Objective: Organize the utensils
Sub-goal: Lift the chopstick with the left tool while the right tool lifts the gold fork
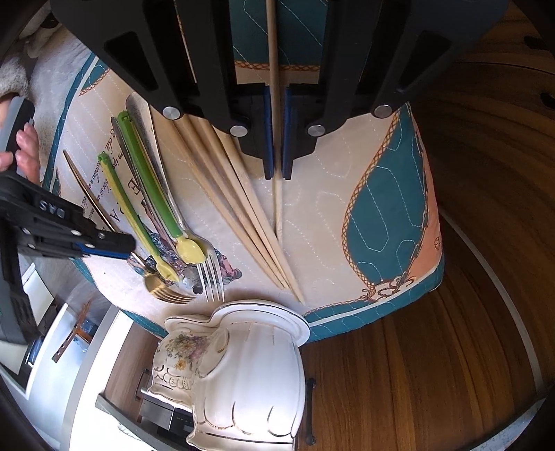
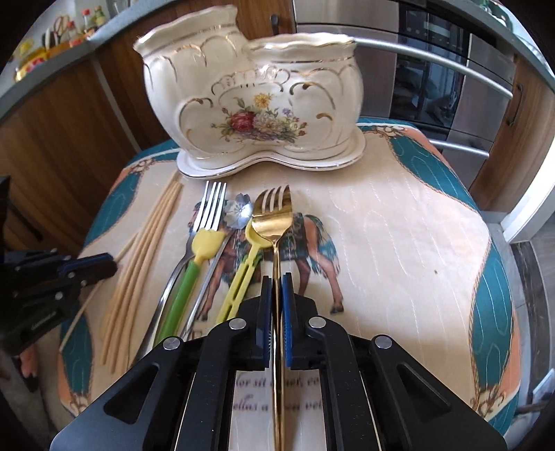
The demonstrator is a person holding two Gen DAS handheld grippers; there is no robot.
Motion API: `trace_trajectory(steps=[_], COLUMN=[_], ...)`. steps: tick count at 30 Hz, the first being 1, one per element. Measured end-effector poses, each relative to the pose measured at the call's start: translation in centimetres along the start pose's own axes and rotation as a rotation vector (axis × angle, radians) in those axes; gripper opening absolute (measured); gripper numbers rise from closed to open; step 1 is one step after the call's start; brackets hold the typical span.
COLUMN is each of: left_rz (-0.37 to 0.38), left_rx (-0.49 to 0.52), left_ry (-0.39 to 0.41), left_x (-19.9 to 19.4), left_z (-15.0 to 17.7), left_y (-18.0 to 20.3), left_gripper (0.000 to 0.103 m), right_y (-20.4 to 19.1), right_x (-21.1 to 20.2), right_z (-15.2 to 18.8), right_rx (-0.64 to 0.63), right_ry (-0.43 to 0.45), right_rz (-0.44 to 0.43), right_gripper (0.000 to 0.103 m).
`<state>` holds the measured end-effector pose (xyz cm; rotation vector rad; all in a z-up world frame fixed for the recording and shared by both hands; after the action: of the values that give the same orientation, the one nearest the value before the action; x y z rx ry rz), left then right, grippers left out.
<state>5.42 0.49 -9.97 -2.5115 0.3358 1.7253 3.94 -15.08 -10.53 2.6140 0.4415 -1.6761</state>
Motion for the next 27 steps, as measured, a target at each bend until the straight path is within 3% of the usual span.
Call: trace_trajectory(steps=[6,15,23,27], left_rz=[-0.011,0.006,0.115,0.159], left_rx=[-0.007,0.012,0.04,0.008], left_ry=[0.018,0.145,0.352,0.408], left_x=[-0.8,-4.7,-9.3,-10.8], left_z=[0.0,-1.0,-2.3,-3.3], left_y=[-0.1,0.5,1.9,1.1], left_gripper=[0.004,0.004,0.004,0.004], right_y=[0.3,-0.2,-0.6,-0.5], right_x=[-2.1,-6.1,-9.8,-12.1], right_z=[0.8,1.4,0.3,-1.3], right_rx=[0.014,-0.028,-0.055,-0.045], right_ry=[0.083,0.28,0.467,0.587], right_rz=[-0.111,-0.201,-0.195,-0.176], right_gripper=[0.007,0.007,0.007,0.007])
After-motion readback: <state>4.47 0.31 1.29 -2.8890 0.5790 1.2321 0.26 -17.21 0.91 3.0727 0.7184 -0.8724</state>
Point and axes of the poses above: each gripper's, at about its wrist camera, not at the fingertips, and x roughly the way its jaws point, y to its right, z to its underside, the point moved 6 cm from there along x, roughly the way its jaws point, and after that the axes turned 12 degrees about -y, right-handed, at the moved point
